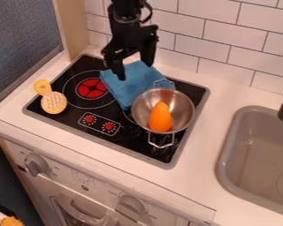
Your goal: Moved the blue cloth to left upper corner of the stove
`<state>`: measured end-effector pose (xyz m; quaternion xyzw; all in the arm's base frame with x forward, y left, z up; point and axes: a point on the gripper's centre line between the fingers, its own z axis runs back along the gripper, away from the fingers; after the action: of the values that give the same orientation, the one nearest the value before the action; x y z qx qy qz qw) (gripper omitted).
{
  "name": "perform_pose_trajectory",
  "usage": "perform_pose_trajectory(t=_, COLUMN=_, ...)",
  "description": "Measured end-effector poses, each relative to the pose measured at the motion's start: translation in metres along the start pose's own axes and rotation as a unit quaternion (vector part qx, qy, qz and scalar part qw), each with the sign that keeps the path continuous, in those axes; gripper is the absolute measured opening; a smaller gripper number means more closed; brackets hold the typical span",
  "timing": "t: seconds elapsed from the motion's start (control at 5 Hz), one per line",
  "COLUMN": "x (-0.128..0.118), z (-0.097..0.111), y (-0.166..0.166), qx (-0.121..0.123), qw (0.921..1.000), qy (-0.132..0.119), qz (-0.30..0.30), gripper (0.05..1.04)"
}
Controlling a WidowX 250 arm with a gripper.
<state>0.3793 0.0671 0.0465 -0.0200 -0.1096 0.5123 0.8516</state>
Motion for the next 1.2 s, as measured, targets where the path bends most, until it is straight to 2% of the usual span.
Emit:
perform_pose_trajectory(t=0.2, x=-0.001, z=-0.019, y=0.001, qx=0.011, qw=0.9999, qy=0.008, qz=0.006, gripper=0.999)
perform_pose_trajectory(t=0.6, x=0.006, z=-0.027, y=0.011, qx=0.027, qw=0.9990, qy=-0.028, qz=0.020, gripper=0.999)
perform_pose_trajectory(t=1.0, x=0.028, z=-0.030, y=0.037, qx=0.043, qw=0.9963, qy=-0.039, qz=0.063, gripper=1.000)
perform_pose_trajectory(t=1.2, x=0.040, z=-0.033, y=0.049, qx=0.045, qw=0.9946, qy=-0.037, qz=0.086, gripper=1.000)
